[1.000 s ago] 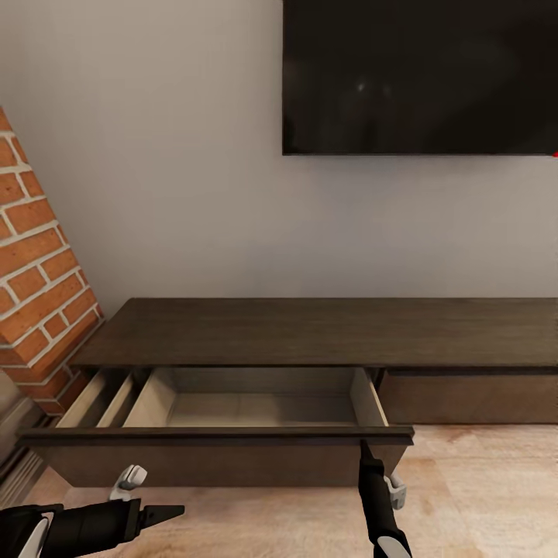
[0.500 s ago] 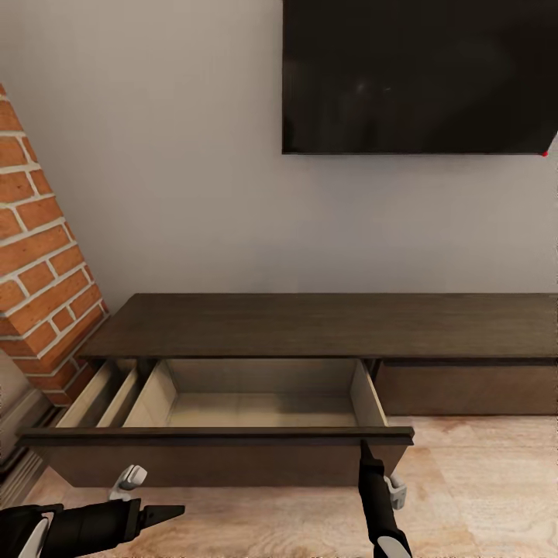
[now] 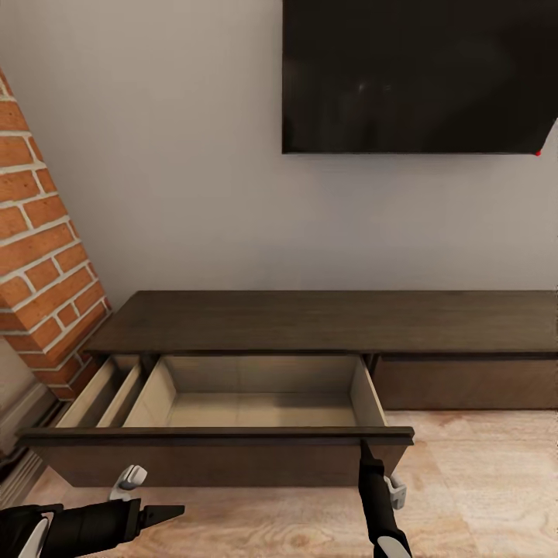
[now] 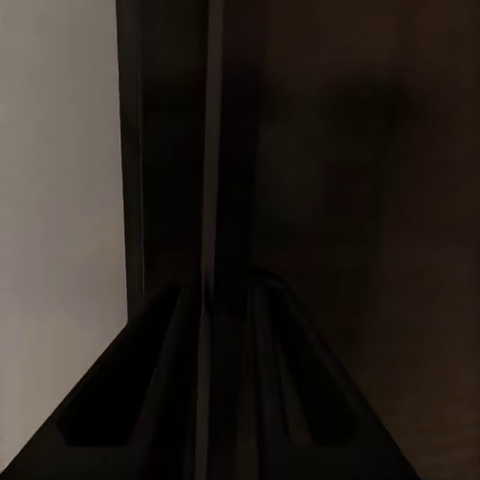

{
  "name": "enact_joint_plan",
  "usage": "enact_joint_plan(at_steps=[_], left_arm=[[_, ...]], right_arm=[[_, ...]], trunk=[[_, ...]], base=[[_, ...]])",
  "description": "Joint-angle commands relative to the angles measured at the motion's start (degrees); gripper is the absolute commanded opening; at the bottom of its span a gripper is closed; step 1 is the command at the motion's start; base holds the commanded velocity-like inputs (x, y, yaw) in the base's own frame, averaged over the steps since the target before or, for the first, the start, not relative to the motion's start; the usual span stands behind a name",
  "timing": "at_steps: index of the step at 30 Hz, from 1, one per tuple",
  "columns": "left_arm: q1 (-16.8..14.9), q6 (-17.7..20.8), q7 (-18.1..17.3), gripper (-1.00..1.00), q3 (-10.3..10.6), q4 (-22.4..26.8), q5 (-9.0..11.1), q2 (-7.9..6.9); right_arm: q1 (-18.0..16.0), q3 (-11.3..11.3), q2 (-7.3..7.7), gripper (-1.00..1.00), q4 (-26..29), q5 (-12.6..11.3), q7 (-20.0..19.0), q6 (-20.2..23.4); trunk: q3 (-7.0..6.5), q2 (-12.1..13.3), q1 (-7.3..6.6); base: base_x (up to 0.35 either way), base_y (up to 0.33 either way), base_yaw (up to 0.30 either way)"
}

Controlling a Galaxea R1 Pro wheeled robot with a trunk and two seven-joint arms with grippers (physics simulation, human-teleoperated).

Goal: Place each of the two pumpkins and all three candles from the living room inside a cabinet in the living room (use any cabinet), then make sure every cabinet is closed, and position the cauldron so it is next to a table in the living room.

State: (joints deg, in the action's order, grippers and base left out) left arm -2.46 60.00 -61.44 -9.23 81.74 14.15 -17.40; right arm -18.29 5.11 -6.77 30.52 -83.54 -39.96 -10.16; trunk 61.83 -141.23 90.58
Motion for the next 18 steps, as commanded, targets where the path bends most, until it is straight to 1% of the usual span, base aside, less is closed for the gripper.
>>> enact_joint_plan(at_steps=[1,18], left_arm=[[0.0,0.0,0.0,1.0,0.0,0.0,0.0,0.0],[0.0,0.0,0.0,1.0,0.0,0.0,0.0,0.0]], right_arm=[[0.0,0.0,0.0,-1.0,0.0,-0.2,-0.5,0.1],[0.0,0.0,0.0,-1.0,0.0,-0.1,-0.5,0.1]], trunk=[[0.0,0.0,0.0],[0.0,0.0,0.0]], base=[[-0.063,0.0,0.0],[-0.043,0.0,0.0]])
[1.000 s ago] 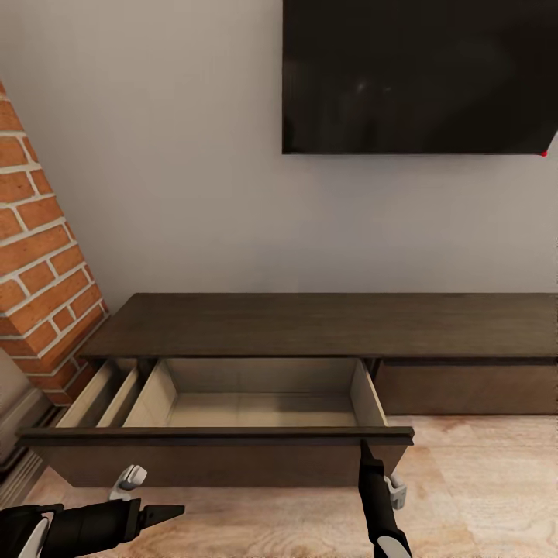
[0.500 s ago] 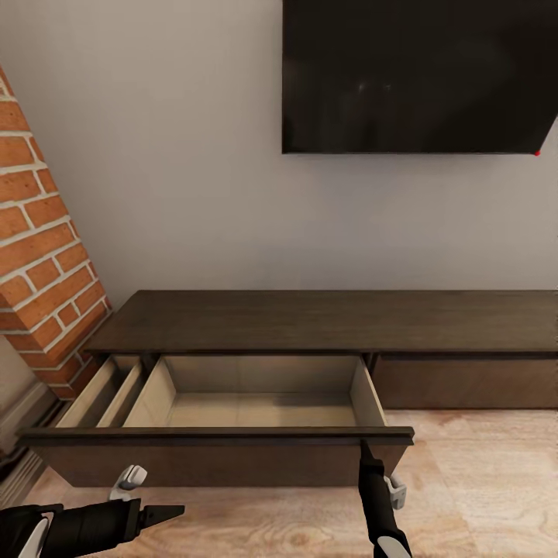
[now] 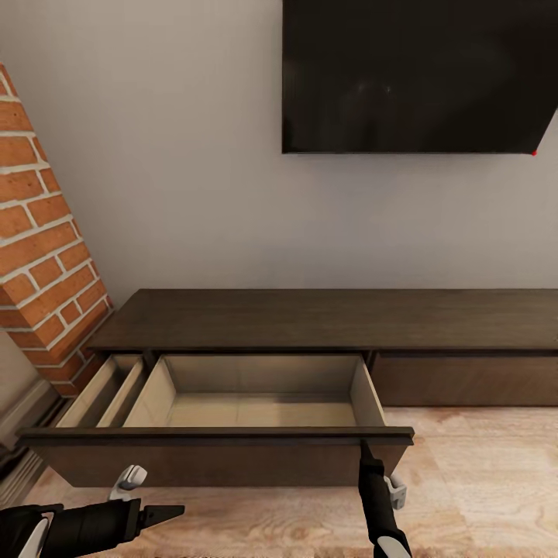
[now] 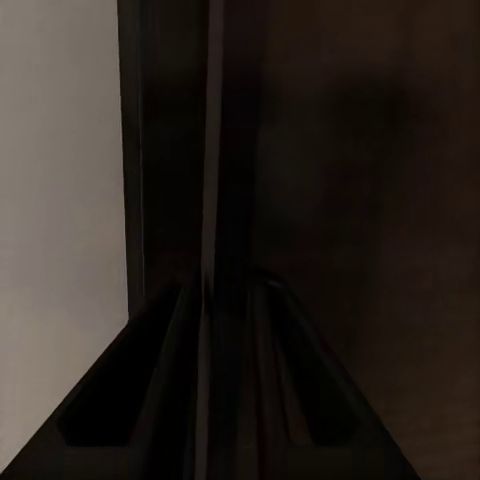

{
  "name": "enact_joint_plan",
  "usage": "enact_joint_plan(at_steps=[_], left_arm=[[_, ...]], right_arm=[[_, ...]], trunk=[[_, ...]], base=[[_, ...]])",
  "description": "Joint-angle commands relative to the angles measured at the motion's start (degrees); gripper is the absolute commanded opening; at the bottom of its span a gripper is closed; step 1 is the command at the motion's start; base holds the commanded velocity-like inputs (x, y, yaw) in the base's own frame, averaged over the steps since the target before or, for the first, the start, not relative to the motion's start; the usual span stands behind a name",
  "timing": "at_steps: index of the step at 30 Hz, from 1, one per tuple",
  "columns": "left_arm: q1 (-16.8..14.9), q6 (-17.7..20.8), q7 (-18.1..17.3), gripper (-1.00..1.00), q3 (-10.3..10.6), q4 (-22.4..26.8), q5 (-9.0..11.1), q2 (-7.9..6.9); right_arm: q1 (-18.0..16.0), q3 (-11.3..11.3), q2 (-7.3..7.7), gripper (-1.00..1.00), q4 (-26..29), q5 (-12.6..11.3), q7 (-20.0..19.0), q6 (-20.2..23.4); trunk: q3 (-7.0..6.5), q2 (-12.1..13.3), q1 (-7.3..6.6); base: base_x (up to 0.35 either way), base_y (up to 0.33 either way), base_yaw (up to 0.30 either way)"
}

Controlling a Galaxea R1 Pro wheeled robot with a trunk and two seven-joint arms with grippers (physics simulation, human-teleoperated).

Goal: Place each of the two pumpkins and all three candles from the living room inside a cabinet in the living room (use any cabinet), then make sure every cabinet is closed, and position the cauldron so it is next to a table in the living room.

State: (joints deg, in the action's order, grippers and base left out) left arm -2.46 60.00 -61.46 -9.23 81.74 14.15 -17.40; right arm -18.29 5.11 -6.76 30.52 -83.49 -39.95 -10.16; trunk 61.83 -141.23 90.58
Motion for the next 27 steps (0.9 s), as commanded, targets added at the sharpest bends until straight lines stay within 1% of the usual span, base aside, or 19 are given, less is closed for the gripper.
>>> enact_joint_plan(at_steps=[1,8,15,16,27], left_arm=[[0.0,0.0,0.0,1.0,0.0,0.0,0.0,0.0],[0.0,0.0,0.0,1.0,0.0,0.0,0.0,0.0],[0.0,0.0,0.0,1.0,0.0,0.0,0.0,0.0],[0.0,0.0,0.0,1.0,0.0,0.0,0.0,0.0],[0.0,0.0,0.0,1.0,0.0,0.0,0.0,0.0]], right_arm=[[0.0,0.0,0.0,-1.0,0.0,-0.2,-0.5,0.1],[0.0,0.0,0.0,-1.0,0.0,-0.2,-0.5,0.1],[0.0,0.0,0.0,-1.0,0.0,-0.1,-0.5,0.1],[0.0,0.0,0.0,1.0,0.0,-0.1,-0.5,0.1],[0.0,0.0,0.0,1.0,0.0,-0.2,-0.5,0.1]], trunk=[[0.0,0.0,0.0],[0.0,0.0,0.0],[0.0,0.0,0.0],[0.0,0.0,0.0],[0.0,0.0,0.0]], base=[[-0.032,0.0,0.0],[-0.111,0.0,0.0],[-0.022,0.0,0.0],[-0.003,0.0,0.0],[-0.001,0.0,0.0]])
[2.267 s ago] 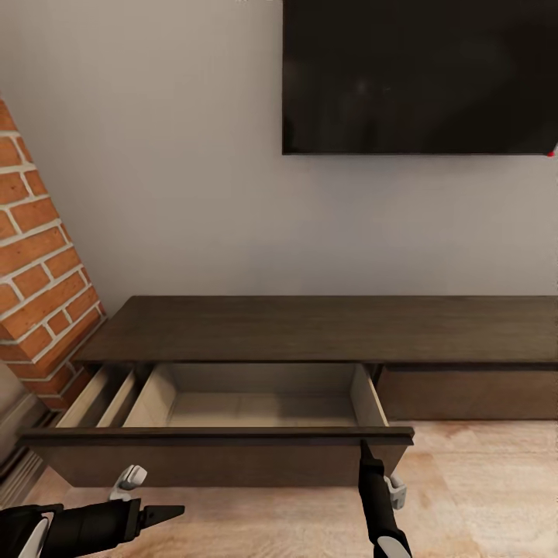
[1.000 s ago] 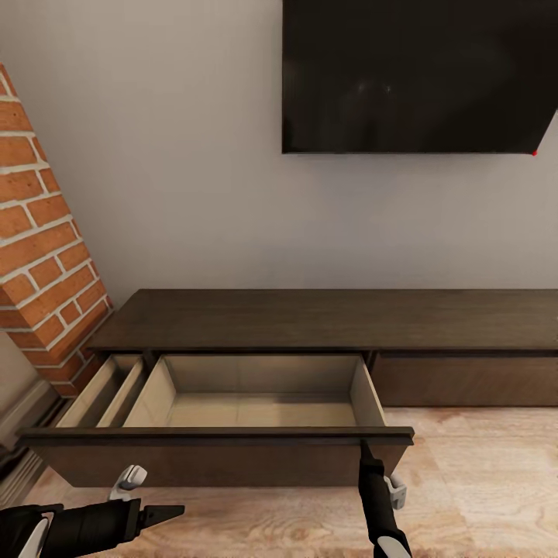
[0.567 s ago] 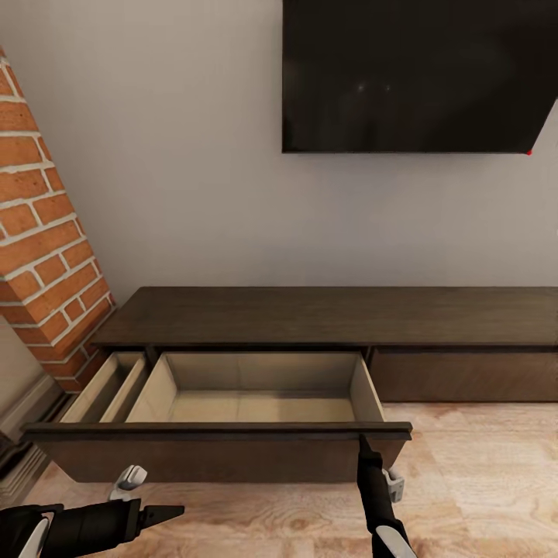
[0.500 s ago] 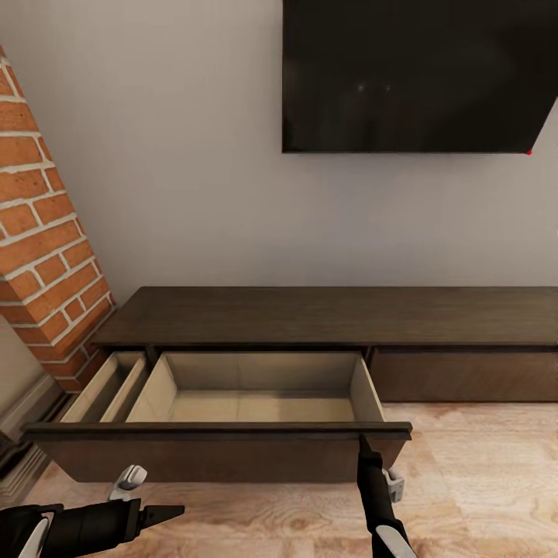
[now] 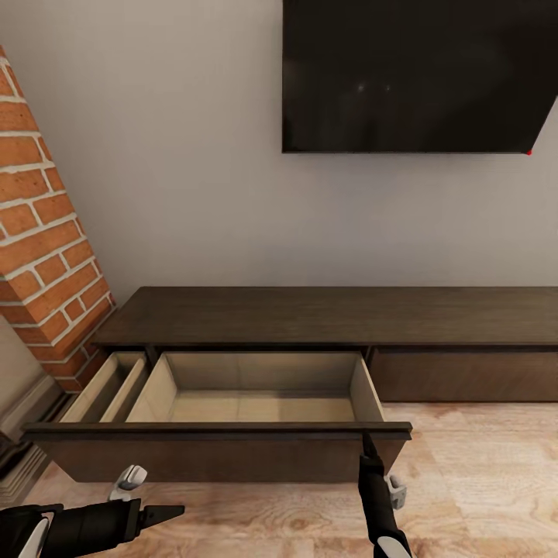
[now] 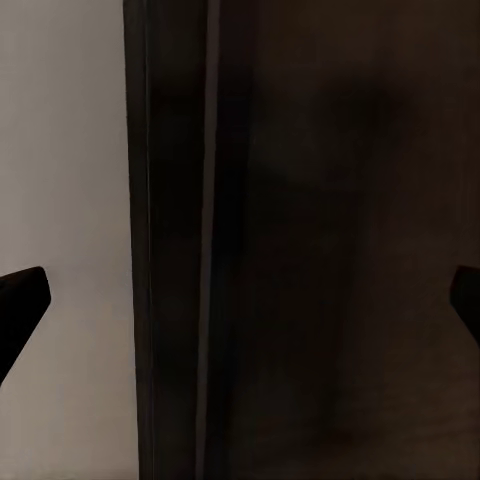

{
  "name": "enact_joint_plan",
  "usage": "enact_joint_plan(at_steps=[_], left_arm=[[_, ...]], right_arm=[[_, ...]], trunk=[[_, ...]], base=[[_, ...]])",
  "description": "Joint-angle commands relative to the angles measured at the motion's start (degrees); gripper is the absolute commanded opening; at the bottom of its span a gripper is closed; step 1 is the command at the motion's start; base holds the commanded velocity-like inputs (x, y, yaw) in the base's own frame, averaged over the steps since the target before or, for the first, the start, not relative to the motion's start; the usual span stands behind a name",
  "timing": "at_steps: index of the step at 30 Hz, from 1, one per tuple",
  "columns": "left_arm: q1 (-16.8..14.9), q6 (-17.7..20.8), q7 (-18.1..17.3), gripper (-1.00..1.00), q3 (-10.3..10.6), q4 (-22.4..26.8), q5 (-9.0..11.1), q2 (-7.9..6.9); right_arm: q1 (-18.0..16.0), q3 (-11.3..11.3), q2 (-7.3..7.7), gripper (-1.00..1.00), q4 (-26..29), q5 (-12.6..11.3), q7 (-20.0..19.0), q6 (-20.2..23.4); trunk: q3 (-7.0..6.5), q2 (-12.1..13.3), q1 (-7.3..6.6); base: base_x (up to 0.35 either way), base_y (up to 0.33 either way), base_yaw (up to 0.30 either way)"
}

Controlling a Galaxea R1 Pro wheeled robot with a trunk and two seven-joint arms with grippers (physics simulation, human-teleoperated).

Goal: Place each of the two pumpkins and all three candles from the living room inside a cabinet in the living room (use any cabinet), then make sure every cabinet is closed, and position the cauldron so it is next to a table in the living room.

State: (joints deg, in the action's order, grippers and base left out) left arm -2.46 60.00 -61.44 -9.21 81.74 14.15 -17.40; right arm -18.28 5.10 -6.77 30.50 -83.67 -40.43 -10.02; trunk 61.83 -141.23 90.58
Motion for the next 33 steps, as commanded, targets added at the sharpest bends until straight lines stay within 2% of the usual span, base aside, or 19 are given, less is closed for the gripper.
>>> enact_joint_plan(at_steps=[1,6,10,13,18,22,24,28,31,33], left_arm=[[0.0,0.0,0.0,1.0,0.0,0.0,0.0,0.0],[0.0,0.0,0.0,1.0,0.1,0.0,0.0,0.0],[0.0,0.0,0.0,1.0,0.0,0.0,0.0,0.0],[0.0,0.0,-0.1,1.0,-0.2,0.0,0.0,0.0],[0.0,0.0,-0.1,1.0,-0.2,0.0,0.1,0.05],[0.0,0.0,-0.1,1.0,-0.1,0.0,0.1,0.08],[0.0,0.0,-0.1,1.0,-0.1,0.0,0.1,0.08],[0.0,0.0,-0.2,1.0,0.0,0.0,0.2,0.09],[0.0,0.0,-0.3,1.0,0.0,0.0,0.2,0.09],[0.0,0.0,-0.3,1.0,0.1,0.0,0.2,0.09]], right_arm=[[0.0,0.0,0.0,1.0,0.0,0.0,0.0,0.0],[0.0,-0.1,0.17,1.0,0.0,0.3,0.3,0.4],[0.0,-0.3,1.27,1.0,0.0,0.4,0.7,2.4],[0.0,-0.6,2.15,1.0,0.0,0.3,0.7,7.0],[0.1,-0.6,2.64,1.0,-1.0,0.5,1.5,15.9],[0.4,-0.4,2.83,1.0,-4.0,0.5,3.4,19.0],[0.6,-0.4,3.37,1.0,-4.6,0.5,3.7,19.7],[0.7,-0.8,7.35,1.0,-5.2,0.6,3.9,25.7],[0.9,-0.9,8.93,1.0,-5.3,0.9,3.9,32.1],[1.3,-0.9,9.94,1.0,-5.6,1.0,3.9,34.5]], trunk=[[0.0,0.0,0.0],[0.0,0.0,0.0],[0.0,0.0,0.0],[0.0,0.0,0.0],[-0.18,0.4,-0.22],[-0.9,2.0,-1.1],[-1.26,2.8,-1.54],[-1.97,4.4,-2.42],[-2.51,5.6,-3.07],[-2.87,6.4,-3.51]], base=[[-0.043,0.0,0.0],[-0.222,0.0,0.0],[-0.173,0.0,0.0],[-0.038,0.0,0.0],[-0.009,0.0,0.0],[-0.002,0.0,0.0],[0.0,0.0,0.0],[0.0,0.0,0.0],[0.0,0.0,0.0],[0.0,0.0,0.0]])
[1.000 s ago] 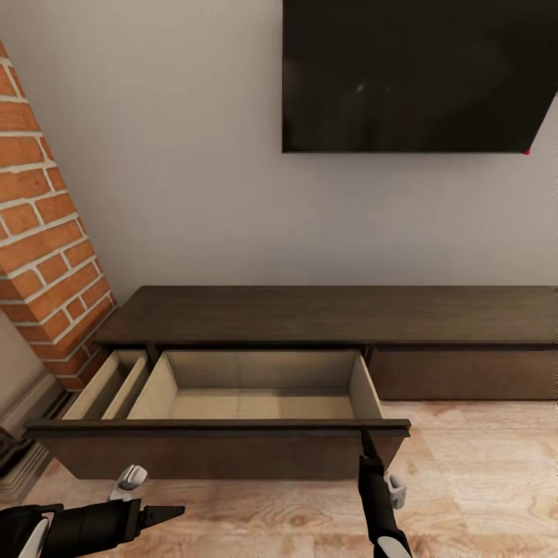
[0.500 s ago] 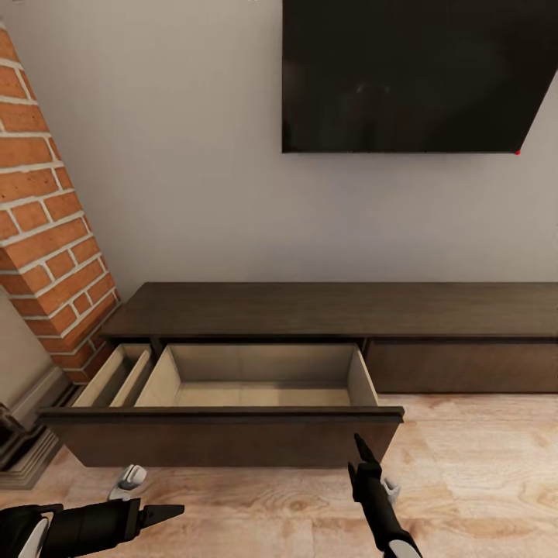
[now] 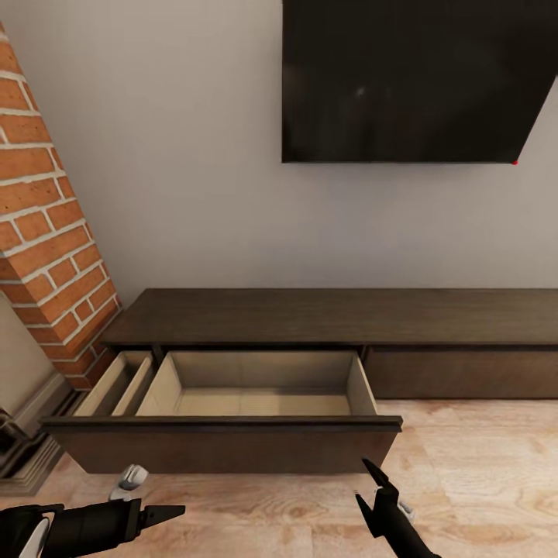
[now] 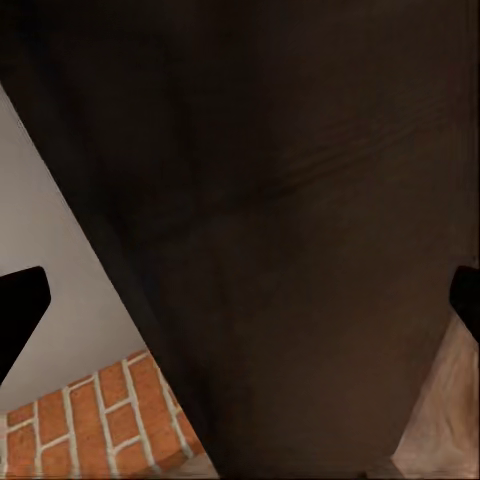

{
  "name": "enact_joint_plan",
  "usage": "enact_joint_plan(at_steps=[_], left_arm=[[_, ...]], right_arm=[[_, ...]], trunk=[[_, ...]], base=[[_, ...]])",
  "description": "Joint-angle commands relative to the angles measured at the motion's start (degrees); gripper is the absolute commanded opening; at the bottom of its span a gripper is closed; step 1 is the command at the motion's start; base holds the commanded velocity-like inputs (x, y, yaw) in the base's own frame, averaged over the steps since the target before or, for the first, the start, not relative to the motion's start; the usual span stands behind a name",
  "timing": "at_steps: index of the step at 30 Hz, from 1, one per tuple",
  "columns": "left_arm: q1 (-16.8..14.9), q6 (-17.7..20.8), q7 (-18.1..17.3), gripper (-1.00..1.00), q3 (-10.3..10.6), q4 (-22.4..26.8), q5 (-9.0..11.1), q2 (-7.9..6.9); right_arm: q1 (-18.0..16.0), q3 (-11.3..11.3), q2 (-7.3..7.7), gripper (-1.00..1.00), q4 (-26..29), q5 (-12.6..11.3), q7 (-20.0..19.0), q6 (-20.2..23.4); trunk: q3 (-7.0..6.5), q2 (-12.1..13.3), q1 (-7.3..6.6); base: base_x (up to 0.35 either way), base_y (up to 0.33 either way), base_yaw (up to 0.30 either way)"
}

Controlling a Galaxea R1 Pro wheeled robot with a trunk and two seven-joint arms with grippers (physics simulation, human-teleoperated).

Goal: Place each of the two pumpkins and all three candles from the living room inside a cabinet in the living room (use any cabinet), then make sure every cabinet is closed, and position the cauldron so it is next to a table in the living room.

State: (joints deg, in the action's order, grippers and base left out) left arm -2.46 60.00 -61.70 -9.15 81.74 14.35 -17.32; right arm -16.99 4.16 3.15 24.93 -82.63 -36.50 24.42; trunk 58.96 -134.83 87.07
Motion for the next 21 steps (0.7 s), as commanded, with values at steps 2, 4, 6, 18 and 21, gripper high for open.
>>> enact_joint_plan(at_steps=[2,4,6,18,21], left_arm=[[0.0,0.0,0.0,1.0,0.0,0.0,0.0,0.0],[0.0,0.0,0.0,1.0,0.1,0.0,-0.1,0.04],[0.0,0.0,0.0,1.0,0.1,0.0,-0.1,0.07],[0.0,0.0,0.0,1.0,0.2,0.0,-0.1,0.09],[0.0,0.0,0.0,1.0,0.2,0.0,-0.1,0.09]], right_arm=[[0.1,-0.1,0.76,1.0,-0.5,0.2,-0.1,0.9],[0.3,-0.2,1.69,1.0,-1.0,1.4,-0.3,1.5],[0.3,-0.2,2.15,1.0,-1.7,3.8,-0.5,1.7],[1.0,0.0,2.47,1.0,-5.5,7.7,-0.7,1.9],[1.1,0.0,2.47,1.0,-5.7,7.8,-0.6,2.0]], trunk=[[-0.37,0.8,-0.45],[-0.72,1.6,-0.88],[-1.08,2.4,-1.32],[-3.24,7.2,-3.96],[-3.78,8.4,-4.62]], base=[[0.0,0.0,0.0],[0.0,0.0,0.0],[0.0,0.0,0.0],[0.0,0.0,0.0],[0.0,0.0,0.0]])
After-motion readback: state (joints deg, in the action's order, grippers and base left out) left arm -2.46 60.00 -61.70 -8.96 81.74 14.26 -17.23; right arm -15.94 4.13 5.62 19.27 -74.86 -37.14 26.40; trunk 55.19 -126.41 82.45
